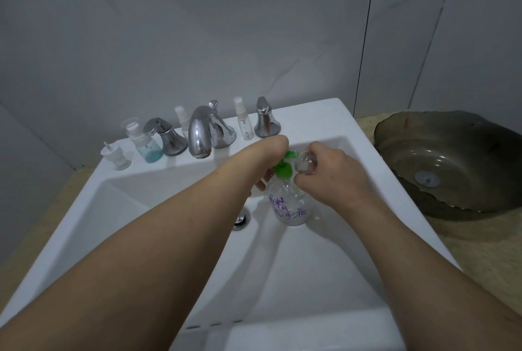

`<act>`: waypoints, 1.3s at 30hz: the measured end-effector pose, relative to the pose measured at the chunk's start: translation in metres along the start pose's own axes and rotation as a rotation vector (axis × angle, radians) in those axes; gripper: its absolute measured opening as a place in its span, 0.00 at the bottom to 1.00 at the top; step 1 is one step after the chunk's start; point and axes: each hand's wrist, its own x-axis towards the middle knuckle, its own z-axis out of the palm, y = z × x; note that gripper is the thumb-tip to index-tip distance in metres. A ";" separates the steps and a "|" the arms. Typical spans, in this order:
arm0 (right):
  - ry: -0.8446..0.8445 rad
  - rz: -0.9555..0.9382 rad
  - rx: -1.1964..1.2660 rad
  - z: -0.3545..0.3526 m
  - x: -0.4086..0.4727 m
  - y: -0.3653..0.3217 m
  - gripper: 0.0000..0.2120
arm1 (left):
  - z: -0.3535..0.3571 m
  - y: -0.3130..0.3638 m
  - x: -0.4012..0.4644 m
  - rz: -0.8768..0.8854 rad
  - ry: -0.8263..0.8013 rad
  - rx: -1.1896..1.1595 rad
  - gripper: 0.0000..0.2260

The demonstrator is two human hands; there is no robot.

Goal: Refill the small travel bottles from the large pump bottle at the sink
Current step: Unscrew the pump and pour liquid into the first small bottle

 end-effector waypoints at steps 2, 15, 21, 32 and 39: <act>0.002 -0.005 -0.001 0.000 0.000 0.000 0.13 | -0.002 0.001 -0.003 0.017 0.004 0.023 0.20; -0.023 0.038 -0.025 0.005 0.003 0.008 0.13 | 0.023 0.005 0.013 0.168 0.152 0.099 0.15; -0.034 0.031 -0.033 0.004 0.002 0.006 0.13 | 0.019 0.004 0.004 0.180 0.153 0.169 0.15; -0.006 0.026 0.025 0.000 0.000 -0.001 0.13 | -0.003 0.001 -0.011 0.053 0.029 0.088 0.19; -0.018 0.038 0.050 0.001 0.001 0.002 0.13 | 0.006 0.002 -0.009 0.090 0.078 0.072 0.18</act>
